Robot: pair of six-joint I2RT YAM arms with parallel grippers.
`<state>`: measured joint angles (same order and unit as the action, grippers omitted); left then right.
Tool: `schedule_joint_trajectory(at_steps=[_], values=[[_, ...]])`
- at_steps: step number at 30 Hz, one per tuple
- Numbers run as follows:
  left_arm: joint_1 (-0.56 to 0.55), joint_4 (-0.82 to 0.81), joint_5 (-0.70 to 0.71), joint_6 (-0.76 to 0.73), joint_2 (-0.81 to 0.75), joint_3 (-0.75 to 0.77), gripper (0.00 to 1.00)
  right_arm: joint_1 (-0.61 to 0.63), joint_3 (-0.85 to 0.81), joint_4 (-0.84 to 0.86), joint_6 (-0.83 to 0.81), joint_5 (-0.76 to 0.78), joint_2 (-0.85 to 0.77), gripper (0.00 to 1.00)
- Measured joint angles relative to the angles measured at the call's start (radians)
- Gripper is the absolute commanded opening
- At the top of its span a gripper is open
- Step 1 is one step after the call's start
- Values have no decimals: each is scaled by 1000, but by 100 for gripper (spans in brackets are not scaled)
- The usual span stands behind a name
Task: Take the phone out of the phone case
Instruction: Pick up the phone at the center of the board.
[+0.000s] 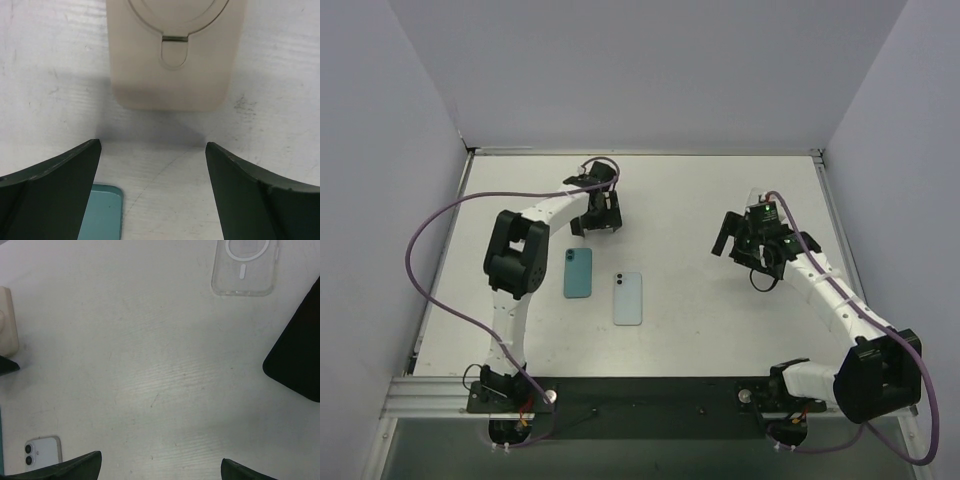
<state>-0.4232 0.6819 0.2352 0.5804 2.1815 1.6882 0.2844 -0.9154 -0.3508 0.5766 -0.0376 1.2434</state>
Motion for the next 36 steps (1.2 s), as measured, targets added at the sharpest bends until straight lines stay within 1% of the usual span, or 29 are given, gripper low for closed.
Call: schedule_joint_trajectory(at_steps=[6,17,20,21,22,24,25,26,28,30,36], values=[[4,72,-13,-20,93,156,97,6,43,-18,-2,-3,-17,95],[22,187,-11,-27,216,367,98,12,57,-23,-4,-5,-31,95],[28,215,-11,-31,255,436,93,12,61,-24,-4,-5,-32,95],[29,223,-10,-34,268,459,90,12,63,-24,-4,-5,-32,95],[31,228,-9,-36,278,478,81,12,66,-24,-4,-6,-32,95],[32,240,-10,-43,294,507,71,12,69,-25,-4,-8,-32,95],[32,243,-11,-43,296,510,63,12,70,-25,-4,-8,-32,95],[32,245,-10,-44,296,511,58,12,70,-25,-4,-8,-32,95],[32,244,-12,-43,296,511,53,12,70,-25,-4,-10,-32,94],[31,226,-12,-43,284,487,53,12,70,-26,-4,-12,-32,94],[9,96,-26,-70,176,297,52,12,70,-25,-3,-26,-27,93]])
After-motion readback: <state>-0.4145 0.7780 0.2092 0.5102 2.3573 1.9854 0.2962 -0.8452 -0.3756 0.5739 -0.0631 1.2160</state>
